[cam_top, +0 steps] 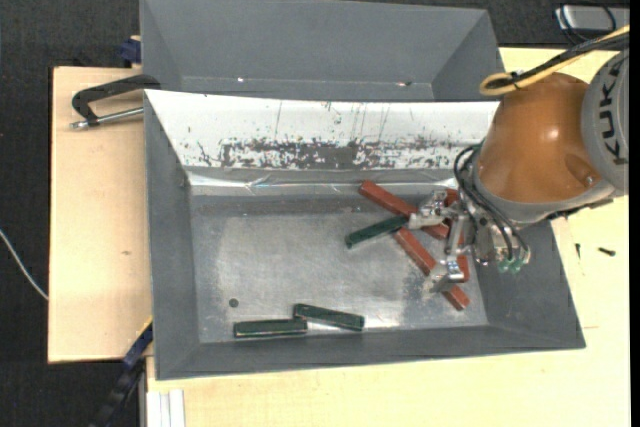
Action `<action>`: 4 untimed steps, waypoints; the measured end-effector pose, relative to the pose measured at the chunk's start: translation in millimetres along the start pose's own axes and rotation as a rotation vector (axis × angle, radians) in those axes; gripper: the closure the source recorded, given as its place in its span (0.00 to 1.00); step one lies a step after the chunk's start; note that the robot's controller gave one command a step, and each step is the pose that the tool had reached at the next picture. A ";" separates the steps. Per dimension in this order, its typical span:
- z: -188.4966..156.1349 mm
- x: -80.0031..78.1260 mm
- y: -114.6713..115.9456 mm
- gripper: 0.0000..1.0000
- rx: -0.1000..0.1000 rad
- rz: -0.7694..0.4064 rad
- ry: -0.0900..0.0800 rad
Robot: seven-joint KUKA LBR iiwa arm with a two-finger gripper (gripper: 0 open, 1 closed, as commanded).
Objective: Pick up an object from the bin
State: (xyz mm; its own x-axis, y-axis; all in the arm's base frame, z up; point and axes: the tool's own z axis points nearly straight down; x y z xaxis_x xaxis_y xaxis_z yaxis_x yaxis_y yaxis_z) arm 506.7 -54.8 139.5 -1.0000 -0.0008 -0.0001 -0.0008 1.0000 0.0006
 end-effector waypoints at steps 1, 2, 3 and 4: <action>0.0 0.0 0.0 0.00 0.000 0.000 0.000; 43.4 -10.7 -23.2 0.00 0.000 -0.030 -0.005; 66.8 -10.9 -26.0 0.00 0.000 -0.006 0.000; 63.4 -43.5 -19.9 1.00 -0.001 0.075 0.002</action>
Offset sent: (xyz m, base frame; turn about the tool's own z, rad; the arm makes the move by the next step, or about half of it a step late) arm 0.0117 -0.0334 -0.0638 -0.0400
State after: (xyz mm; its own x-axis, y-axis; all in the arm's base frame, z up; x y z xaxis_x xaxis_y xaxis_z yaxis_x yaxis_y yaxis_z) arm 550.2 -74.7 76.1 -0.9972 0.0742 0.0022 0.0742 0.9972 0.0013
